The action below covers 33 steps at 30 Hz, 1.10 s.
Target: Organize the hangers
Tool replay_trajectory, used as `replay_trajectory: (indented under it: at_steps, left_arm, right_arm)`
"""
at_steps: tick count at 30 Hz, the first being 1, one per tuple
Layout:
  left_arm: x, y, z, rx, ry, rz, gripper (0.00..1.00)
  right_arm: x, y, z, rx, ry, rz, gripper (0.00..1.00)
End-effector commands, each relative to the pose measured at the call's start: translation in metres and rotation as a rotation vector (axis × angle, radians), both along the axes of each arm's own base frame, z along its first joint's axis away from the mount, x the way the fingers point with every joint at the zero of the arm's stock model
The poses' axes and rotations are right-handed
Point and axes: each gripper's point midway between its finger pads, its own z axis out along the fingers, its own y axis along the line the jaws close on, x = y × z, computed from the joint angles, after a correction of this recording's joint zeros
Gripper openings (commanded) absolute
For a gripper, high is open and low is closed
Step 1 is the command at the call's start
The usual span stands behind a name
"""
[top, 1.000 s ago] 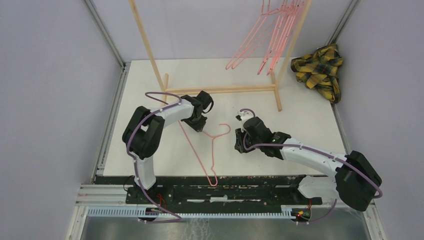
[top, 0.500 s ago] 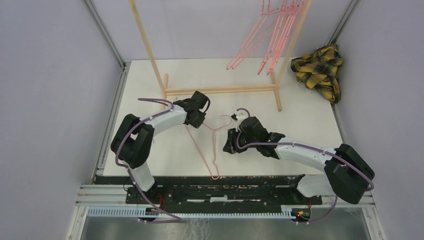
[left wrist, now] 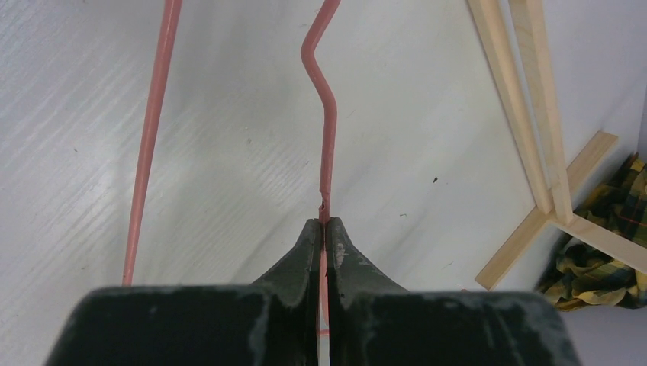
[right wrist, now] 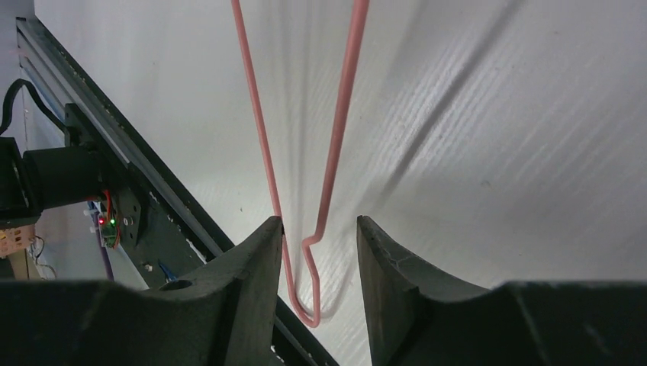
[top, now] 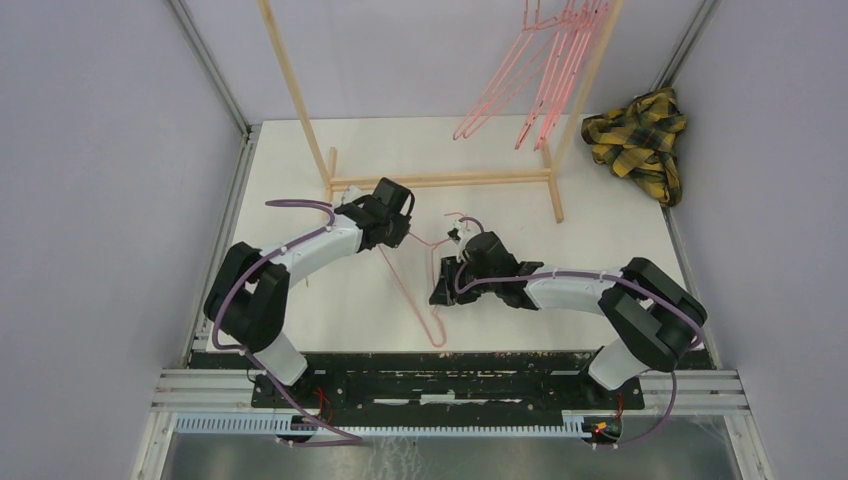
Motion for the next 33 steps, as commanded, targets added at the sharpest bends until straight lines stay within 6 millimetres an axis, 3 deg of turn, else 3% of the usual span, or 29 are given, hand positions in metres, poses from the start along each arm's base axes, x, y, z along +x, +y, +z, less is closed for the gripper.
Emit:
replay_trajectory:
  at_steps: [1, 6, 12, 15, 19, 24, 26, 29, 33]
  left_arm:
    - [0.017, -0.009, 0.044, -0.059, -0.111, -0.006, 0.03]
    - [0.014, -0.011, 0.05, -0.085, -0.114, -0.005, 0.03]
    - [0.015, -0.009, 0.063, -0.094, -0.137, 0.002, 0.03]
    - [0.015, -0.009, 0.069, -0.102, -0.147, 0.004, 0.03]
    - [0.018, -0.007, 0.072, -0.082, -0.167, -0.005, 0.03]
    - [0.017, -0.002, 0.073, -0.027, -0.212, -0.06, 0.03]
    - [0.016, -0.003, 0.084, -0.02, -0.276, -0.115, 0.16]
    - [0.008, 0.003, 0.102, 0.016, -0.347, -0.175, 0.52]
    - [-0.006, 0.015, 0.131, 0.101, -0.415, -0.259, 0.74]
  right_arm:
    - [0.018, 0.03, 0.03, 0.122, -0.089, -0.005, 0.49]
    - [0.017, 0.029, 0.011, 0.07, -0.102, -0.019, 0.55]
    - [0.013, 0.037, -0.004, 0.051, -0.107, -0.031, 0.52]
    - [0.011, 0.04, -0.008, 0.042, -0.126, -0.034, 0.39]
    - [0.01, 0.031, -0.01, -0.02, -0.156, -0.048, 0.03]
    - [0.019, -0.014, 0.004, -0.225, -0.305, -0.1, 0.01]
    - [0.024, -0.033, 0.013, -0.306, -0.355, -0.118, 0.01]
    - [0.028, -0.053, 0.029, -0.395, -0.404, -0.122, 0.01]
    - [0.033, -0.064, 0.042, -0.453, -0.44, -0.135, 0.01]
